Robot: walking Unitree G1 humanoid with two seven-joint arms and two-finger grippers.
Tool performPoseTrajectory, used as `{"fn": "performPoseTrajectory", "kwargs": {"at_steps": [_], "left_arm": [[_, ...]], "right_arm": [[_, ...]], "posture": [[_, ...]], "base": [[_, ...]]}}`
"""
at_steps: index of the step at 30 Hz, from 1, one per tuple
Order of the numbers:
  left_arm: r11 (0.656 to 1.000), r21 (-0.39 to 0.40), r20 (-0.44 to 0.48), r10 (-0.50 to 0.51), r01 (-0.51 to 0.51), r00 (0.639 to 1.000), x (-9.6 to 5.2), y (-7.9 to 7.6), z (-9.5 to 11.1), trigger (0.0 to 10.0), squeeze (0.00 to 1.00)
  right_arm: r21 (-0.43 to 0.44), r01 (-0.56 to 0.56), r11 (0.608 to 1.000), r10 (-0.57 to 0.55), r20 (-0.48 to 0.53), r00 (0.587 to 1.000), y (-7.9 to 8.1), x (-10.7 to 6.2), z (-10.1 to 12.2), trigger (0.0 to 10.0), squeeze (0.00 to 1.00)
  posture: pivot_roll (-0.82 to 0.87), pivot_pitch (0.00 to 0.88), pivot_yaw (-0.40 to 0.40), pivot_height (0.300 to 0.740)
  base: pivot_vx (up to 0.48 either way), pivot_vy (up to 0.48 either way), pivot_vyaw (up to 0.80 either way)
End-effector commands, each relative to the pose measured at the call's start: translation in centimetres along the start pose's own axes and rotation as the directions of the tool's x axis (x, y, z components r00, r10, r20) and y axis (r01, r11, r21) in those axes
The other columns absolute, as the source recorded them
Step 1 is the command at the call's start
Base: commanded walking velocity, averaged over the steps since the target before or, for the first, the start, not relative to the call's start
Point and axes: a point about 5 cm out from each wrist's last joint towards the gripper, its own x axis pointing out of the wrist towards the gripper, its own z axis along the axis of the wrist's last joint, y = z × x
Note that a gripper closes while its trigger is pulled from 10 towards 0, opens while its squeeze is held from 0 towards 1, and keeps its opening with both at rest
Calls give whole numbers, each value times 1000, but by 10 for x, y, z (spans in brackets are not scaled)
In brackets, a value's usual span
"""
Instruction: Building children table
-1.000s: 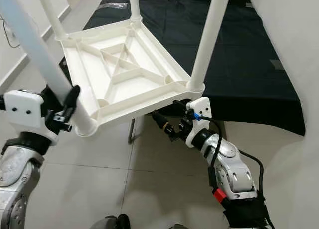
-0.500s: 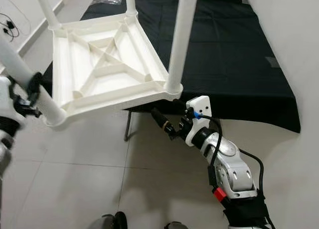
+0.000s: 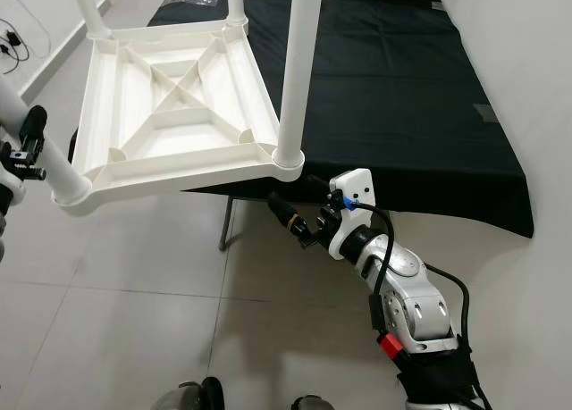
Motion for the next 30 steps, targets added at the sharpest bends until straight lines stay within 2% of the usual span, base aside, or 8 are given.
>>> {"fn": "performPoseTrajectory", "kwargs": {"at_steps": [1,6,7,17,18,19,20,30], "left_arm": [[998,52,94,28,-33,995,3,7,17,10000,0],[999,36,113,9,-13,994,8,1,20,10000,0],[1000,30,114,3,-7,993,7,-1,20,10000,0],[1000,5,130,-24,24,991,3,-9,24,10000,0],[1000,1,129,-26,26,991,2,-10,25,10000,0],[1000,1,129,-26,26,991,2,-10,25,10000,0],[1000,-2,129,-28,28,991,1,-11,25,10000,0],[999,-14,143,-38,40,989,2,-17,31,10000,0]], "right_arm": [[-1,-10,1000,10,-4,1000,3,0,0,10000,0],[50,-19,999,13,109,994,7,10,16,10000,0],[37,13,999,-18,117,993,4,16,21,10000,1000],[7,355,935,-350,185,918,-46,31,49,10000,996],[15,337,942,-333,185,924,-46,32,51,10000,192],[15,337,942,-333,185,924,-46,32,51,10000,192],[31,281,959,-281,195,940,-40,35,53,10000,0],[-24,203,979,-192,225,955,-16,73,60,10000,0]], "posture": [[4,223,-20,740],[0,226,-13,740],[6,229,-13,740],[29,241,-20,740],[29,245,-20,740],[29,245,-20,740],[31,246,-19,740],[41,245,-17,740]], "base": [[0,0,0],[0,0,0],[0,0,0],[0,0,0],[0,0,0],[0,0,0],[0,0,0],[0,0,0]]}}
